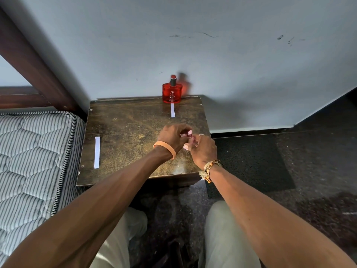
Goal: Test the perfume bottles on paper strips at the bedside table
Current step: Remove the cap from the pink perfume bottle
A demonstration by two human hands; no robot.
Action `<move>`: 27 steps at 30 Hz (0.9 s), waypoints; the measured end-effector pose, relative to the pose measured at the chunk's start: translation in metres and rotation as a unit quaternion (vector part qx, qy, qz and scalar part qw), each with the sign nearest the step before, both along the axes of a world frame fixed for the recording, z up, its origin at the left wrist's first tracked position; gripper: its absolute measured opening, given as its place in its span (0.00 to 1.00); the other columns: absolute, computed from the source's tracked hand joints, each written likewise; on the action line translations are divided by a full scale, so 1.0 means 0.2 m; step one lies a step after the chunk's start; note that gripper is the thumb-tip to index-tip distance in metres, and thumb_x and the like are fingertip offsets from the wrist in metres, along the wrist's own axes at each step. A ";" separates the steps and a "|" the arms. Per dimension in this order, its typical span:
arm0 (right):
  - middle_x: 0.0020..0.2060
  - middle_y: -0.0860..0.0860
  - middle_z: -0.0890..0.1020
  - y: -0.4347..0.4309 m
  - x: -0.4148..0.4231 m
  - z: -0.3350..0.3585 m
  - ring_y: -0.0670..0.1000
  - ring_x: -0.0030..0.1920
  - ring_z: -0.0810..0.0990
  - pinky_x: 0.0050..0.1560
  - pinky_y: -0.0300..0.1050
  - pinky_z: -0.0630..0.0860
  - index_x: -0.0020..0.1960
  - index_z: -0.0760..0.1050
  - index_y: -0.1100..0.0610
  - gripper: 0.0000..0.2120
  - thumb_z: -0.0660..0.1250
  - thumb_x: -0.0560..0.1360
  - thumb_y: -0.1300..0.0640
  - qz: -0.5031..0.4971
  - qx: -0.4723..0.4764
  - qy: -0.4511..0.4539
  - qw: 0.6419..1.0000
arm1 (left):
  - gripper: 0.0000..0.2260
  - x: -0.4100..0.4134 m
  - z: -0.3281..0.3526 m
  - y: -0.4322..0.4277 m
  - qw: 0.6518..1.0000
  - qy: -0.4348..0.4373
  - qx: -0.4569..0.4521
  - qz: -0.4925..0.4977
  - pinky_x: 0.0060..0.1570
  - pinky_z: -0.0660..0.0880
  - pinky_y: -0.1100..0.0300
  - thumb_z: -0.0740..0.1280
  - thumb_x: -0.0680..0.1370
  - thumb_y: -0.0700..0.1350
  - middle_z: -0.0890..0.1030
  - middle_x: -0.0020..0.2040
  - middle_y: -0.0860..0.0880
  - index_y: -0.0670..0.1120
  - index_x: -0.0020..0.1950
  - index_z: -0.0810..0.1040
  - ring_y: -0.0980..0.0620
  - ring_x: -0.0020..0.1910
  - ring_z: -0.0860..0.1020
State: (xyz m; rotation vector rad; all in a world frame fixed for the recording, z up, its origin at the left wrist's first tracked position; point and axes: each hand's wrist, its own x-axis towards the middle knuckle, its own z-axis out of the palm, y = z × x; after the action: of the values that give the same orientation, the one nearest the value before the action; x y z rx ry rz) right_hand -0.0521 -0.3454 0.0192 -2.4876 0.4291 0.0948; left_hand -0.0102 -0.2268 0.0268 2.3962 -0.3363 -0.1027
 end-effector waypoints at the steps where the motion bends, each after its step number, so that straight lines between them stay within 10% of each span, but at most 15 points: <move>1: 0.46 0.51 0.85 0.00 0.00 0.00 0.51 0.44 0.81 0.38 0.38 0.69 0.53 0.82 0.53 0.07 0.70 0.76 0.55 -0.001 0.005 0.000 1.000 | 0.15 0.00 0.00 0.00 1.000 -0.006 0.009 -0.013 0.51 0.79 0.54 0.72 0.73 0.45 0.84 0.51 0.51 0.52 0.59 0.80 0.53 0.49 0.81; 27: 0.42 0.49 0.85 0.00 -0.01 0.00 0.49 0.43 0.83 0.45 0.45 0.81 0.52 0.83 0.52 0.08 0.74 0.73 0.58 0.000 0.045 -0.019 0.999 | 0.25 -0.02 0.00 0.02 0.998 -0.008 -0.003 -0.055 0.57 0.76 0.55 0.71 0.73 0.45 0.79 0.62 0.48 0.53 0.69 0.72 0.49 0.57 0.78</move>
State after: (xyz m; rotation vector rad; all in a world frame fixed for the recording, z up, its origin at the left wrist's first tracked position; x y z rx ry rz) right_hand -0.0536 -0.3446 0.0194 -2.3969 0.4001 0.0640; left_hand -0.0148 -0.2228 0.0263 2.3737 -0.4743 -0.1324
